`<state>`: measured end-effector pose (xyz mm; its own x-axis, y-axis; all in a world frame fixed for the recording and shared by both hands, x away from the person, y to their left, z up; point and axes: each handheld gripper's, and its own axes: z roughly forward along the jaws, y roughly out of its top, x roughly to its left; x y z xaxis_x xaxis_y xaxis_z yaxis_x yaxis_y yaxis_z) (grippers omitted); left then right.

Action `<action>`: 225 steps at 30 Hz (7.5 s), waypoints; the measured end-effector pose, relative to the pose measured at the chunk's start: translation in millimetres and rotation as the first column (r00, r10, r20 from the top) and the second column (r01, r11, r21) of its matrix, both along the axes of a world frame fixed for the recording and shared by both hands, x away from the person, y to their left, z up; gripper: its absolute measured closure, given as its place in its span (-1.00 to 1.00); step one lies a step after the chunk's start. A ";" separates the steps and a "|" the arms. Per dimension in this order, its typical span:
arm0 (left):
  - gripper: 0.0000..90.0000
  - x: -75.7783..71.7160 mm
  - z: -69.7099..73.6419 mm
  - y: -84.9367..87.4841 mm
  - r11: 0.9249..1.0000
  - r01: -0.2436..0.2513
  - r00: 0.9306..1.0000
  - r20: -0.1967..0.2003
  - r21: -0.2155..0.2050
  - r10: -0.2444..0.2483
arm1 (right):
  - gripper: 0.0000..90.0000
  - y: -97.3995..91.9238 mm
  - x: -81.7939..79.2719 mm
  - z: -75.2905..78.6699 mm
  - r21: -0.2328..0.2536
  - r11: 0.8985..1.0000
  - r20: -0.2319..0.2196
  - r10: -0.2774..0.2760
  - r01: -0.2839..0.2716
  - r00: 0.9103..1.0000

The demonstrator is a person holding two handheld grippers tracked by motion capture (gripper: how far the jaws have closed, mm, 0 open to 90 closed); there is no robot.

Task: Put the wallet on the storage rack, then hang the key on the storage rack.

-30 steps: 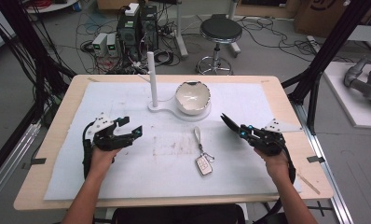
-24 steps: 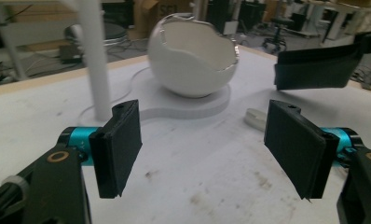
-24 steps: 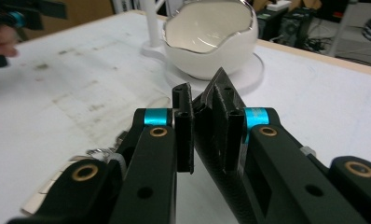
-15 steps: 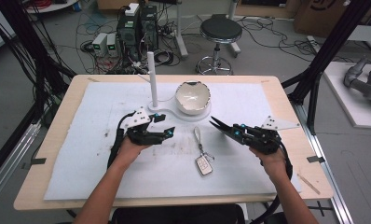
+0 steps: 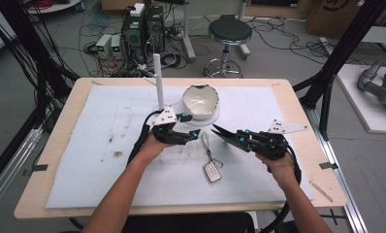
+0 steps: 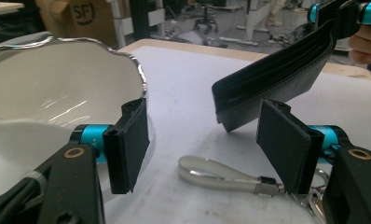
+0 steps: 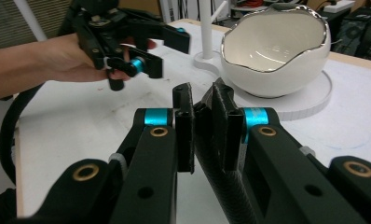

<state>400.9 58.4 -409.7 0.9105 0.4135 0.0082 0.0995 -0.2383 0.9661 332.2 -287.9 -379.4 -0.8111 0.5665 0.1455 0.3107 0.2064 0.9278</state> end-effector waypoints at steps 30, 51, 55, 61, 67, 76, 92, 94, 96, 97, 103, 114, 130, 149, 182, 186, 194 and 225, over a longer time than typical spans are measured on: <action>-0.11 15.1 -2.2 -56.1 0.953 0.230 0.969 0.044 0.198 -0.243 | 0.80 4.1 7.7 0.6 0.014 0.999 -0.033 0.041 -0.041 0.999; 0.76 13.0 0.3 -53.2 0.933 0.248 0.957 0.081 0.261 -0.278 | 0.36 -6.7 17.1 -0.9 0.018 0.999 0.026 -0.032 0.031 0.999; 0.76 12.9 0.3 -53.0 0.933 0.252 0.957 0.078 0.257 -0.280 | 0.00 -9.7 21.0 -6.4 -0.051 0.998 0.054 -0.044 0.047 0.998; 0.76 12.7 0.0 -52.5 0.934 0.258 0.956 0.073 0.248 -0.284 | -0.06 -19.4 24.6 -13.5 -0.191 0.981 0.103 0.002 0.018 0.995; 0.75 13.8 0.1 -51.8 0.935 0.262 0.957 0.063 0.239 -0.284 | 0.21 -21.1 27.7 -16.9 -0.233 0.972 0.116 0.046 -0.018 0.992; 0.70 17.9 0.7 -46.8 0.944 0.243 0.965 0.042 0.225 -0.258 | 0.63 -20.5 24.4 -17.0 -0.284 0.956 0.145 0.123 -0.078 0.982; 0.03 17.5 7.0 -30.6 0.982 0.100 0.994 0.015 0.160 -0.104 | 0.76 -10.8 18.9 -8.8 -0.327 0.943 0.218 0.137 -0.060 0.966; -0.22 11.9 9.5 -11.1 0.995 0.041 0.999 -0.030 0.086 -0.038 | 0.76 -11.1 15.7 -3.4 -0.321 0.946 0.242 0.124 -0.042 0.962; -0.27 7.6 11.3 -1.3 0.998 0.011 0.999 -0.041 0.060 -0.009 | 0.76 -10.6 14.7 -1.6 -0.322 0.946 0.247 0.126 -0.041 0.961; -0.31 4.9 12.9 5.0 0.998 -0.007 0.999 -0.041 0.060 0.009 | 0.76 -9.8 13.7 0.7 -0.324 0.945 0.255 0.126 -0.038 0.959; -0.50 -16.8 19.4 56.6 0.989 -0.145 0.988 -0.062 0.001 0.144 | 0.76 -4.0 15.7 10.2 -0.340 0.940 0.284 0.130 -0.027 0.950; -0.54 -42.8 5.4 135.7 0.938 -0.345 0.935 -0.104 -0.034 0.340 | 0.76 11.0 32.1 32.8 -0.327 0.945 0.316 0.131 -0.022 0.940; -0.56 -43.0 -3.0 165.0 0.899 -0.433 0.895 -0.149 -0.071 0.419 | 0.76 38.3 68.0 66.4 -0.376 0.926 0.350 0.159 -0.017 0.923; -0.56 -40.3 -6.3 166.7 0.893 -0.443 0.889 -0.174 -0.081 0.424 | 0.75 76.8 114.2 74.1 -0.545 0.838 0.338 0.197 0.021 0.920; -0.56 -40.0 -8.2 167.0 0.894 -0.441 0.888 -0.182 -0.079 0.422 | 0.31 117.9 131.9 41.4 -0.574 0.818 0.296 0.161 0.040 0.941; -0.56 -40.5 -7.6 167.6 0.892 -0.445 0.887 -0.178 -0.081 0.426 | 0.22 101.1 128.0 52.2 -0.524 0.850 0.296 0.126 0.050 0.947; -0.56 -42.6 -6.0 167.3 0.892 -0.446 0.888 -0.157 -0.076 0.431 | -0.33 48.0 113.2 59.1 -0.341 0.933 0.141 -0.070 0.115 0.988; -0.56 -50.8 -12.0 164.6 0.890 -0.449 0.888 -0.152 -0.081 0.434 | -0.53 -14.1 35.9 -20.4 -0.209 0.918 0.082 -0.328 0.338 0.941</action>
